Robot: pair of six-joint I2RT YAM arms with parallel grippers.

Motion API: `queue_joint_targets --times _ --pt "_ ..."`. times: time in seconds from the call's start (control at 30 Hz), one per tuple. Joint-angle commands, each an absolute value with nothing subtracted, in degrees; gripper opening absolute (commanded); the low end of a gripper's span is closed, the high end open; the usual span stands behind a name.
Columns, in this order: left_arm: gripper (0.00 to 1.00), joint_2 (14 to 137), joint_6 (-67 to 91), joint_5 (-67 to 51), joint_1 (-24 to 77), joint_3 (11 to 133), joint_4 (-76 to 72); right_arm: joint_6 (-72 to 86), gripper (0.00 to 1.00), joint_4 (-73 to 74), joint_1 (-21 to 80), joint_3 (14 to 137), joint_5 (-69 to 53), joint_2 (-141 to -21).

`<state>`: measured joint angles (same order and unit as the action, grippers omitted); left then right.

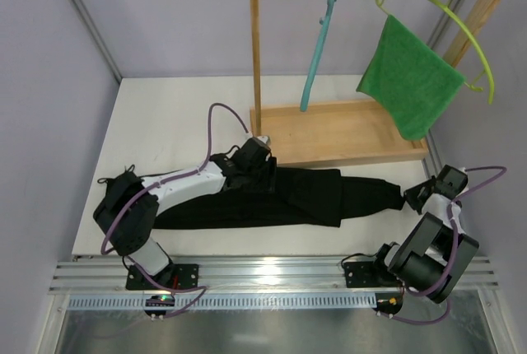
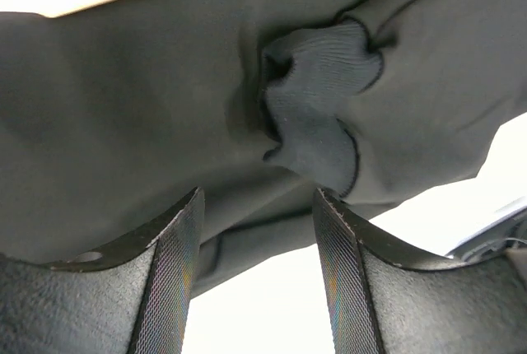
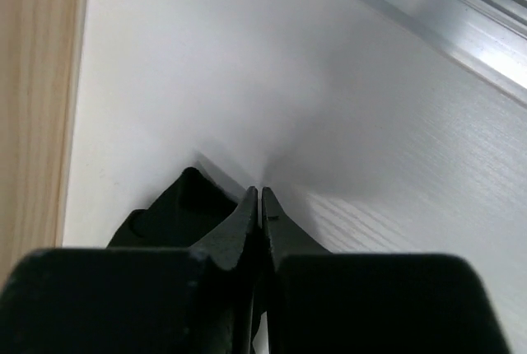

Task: Place the trousers on the hanger
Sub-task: Fold the trousers

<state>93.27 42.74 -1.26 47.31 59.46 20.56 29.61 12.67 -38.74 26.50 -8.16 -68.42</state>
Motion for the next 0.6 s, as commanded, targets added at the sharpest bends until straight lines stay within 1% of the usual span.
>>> queue_joint_targets --times 0.0,0.03,0.1,0.23,0.33,0.37,0.47,0.57 --pt "0.56 87.63 42.01 2.02 46.59 59.5 20.3 27.6 0.04 10.99 -38.94 27.69 -10.36 -62.86" --pt "0.56 86.76 41.92 2.37 46.23 59.33 20.48 27.16 0.04 10.55 -38.94 27.77 -13.68 -61.1" --pt "0.56 86.31 42.36 1.59 44.22 58.63 20.74 26.98 0.04 10.89 -38.67 29.17 -16.07 -56.88" --pt "0.56 84.55 42.98 -2.28 41.14 56.78 19.95 26.02 0.04 15.81 -35.87 31.72 -16.87 -50.46" --pt "0.56 83.41 42.45 -2.55 39.47 56.34 20.47 26.89 0.04 18.72 -30.34 31.55 -17.14 -45.54" --pt "0.56 83.15 42.45 -3.07 38.51 56.25 20.57 26.98 0.04 19.59 -25.54 31.55 -15.75 -44.48" --pt "0.57 82.53 43.06 -4.48 37.01 55.29 19.96 26.98 0.04 21.71 -16.74 32.6 -11.61 -41.05" --pt "0.57 82.53 44.12 -5.8 35.78 53.97 19.16 27.6 0.04 20.31 -12.32 32.35 -14.58 -40.17"
